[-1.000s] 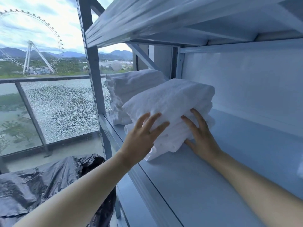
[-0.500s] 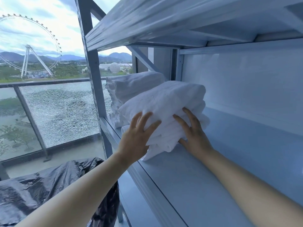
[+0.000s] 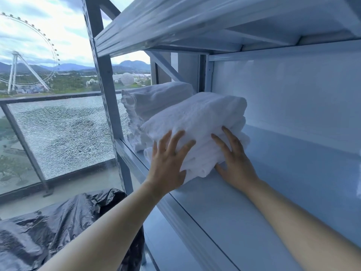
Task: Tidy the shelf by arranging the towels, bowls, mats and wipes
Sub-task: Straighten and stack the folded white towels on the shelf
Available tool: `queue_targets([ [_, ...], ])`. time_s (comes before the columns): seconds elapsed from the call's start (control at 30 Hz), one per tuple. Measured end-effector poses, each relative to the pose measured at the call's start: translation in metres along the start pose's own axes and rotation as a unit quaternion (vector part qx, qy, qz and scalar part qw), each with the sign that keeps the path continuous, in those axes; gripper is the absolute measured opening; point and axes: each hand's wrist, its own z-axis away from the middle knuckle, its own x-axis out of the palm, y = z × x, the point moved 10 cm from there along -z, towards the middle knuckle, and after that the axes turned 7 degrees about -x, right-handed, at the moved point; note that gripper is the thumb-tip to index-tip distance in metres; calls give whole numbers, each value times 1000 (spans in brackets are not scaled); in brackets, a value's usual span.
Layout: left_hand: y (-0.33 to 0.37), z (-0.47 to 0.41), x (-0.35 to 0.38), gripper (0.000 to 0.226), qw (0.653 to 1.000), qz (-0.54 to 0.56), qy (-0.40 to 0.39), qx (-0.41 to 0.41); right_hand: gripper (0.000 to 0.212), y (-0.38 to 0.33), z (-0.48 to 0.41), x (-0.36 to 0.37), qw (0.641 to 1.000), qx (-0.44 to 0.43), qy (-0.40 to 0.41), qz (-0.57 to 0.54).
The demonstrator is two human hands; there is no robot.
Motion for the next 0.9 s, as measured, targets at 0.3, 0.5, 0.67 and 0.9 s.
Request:
queue_targets([
  [0.3, -11, -16, 8, 68, 999, 33, -38, -16, 91, -6, -2, -4, 1000, 8, -21, 16],
  [0.5, -14, -24, 18, 70, 998, 48, -43, 0, 86, 0, -3, 1, 999, 26, -24, 14],
  [0.67, -8, -22, 7, 68, 999, 1, -35, -14, 83, -3, -2, -4, 998, 27, -41, 31],
  [0.9, 34, -43, -12, 59, 998, -6, -11, 66, 73, -10, 0, -37, 996, 64, -22, 55],
])
